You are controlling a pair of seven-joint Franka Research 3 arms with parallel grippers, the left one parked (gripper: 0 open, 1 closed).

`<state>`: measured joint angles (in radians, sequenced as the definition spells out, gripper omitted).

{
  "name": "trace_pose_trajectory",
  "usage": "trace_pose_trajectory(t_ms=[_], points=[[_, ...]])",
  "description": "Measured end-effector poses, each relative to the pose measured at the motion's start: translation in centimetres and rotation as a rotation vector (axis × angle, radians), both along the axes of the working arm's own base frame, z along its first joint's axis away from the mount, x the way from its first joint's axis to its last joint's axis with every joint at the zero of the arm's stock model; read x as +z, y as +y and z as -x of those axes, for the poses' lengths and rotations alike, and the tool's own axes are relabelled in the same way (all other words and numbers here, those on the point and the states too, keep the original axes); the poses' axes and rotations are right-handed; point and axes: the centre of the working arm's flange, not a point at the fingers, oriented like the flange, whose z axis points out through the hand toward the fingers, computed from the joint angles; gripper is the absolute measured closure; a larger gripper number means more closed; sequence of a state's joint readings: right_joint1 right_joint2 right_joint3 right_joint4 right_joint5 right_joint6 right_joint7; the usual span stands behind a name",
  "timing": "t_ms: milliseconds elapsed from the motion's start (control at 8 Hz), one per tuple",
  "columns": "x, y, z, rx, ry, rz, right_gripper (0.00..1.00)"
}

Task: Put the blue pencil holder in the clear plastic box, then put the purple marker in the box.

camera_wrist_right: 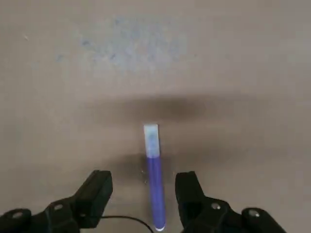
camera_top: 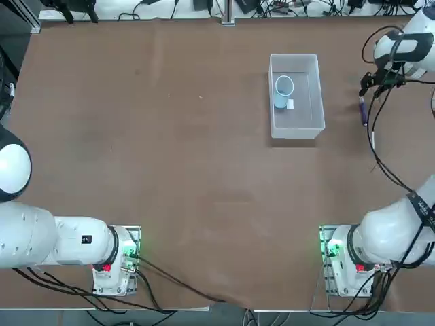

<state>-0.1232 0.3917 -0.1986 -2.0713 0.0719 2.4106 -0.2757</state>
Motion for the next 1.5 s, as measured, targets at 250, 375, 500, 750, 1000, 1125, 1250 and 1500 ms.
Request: trace_pose_trajectory(t_ms=[250,375,500,750,1000,1125,1250,1500], points=[[-1.8,-0.7,0.6,-0.013,0.031,-0.004,0.26],[-2.6,-1.1,0.9,-0.021,0.043,-0.006,0.28],[-3.2,-1.3,1.1,-0.024,0.052,-0.007,0.30],[-4.0,-1.3,1.3,-0.025,0.066,-0.009,0.37],[-4.4,-1.3,1.4,-0.024,0.074,-0.010,0.45],[-4.6,-1.3,1.4,-0.025,0.076,-0.010,0.46],[-4.8,-1.3,1.4,-0.025,0.079,-0.010,0.49],[-5.1,-1.3,1.5,-0.025,0.082,-0.011,0.53]])
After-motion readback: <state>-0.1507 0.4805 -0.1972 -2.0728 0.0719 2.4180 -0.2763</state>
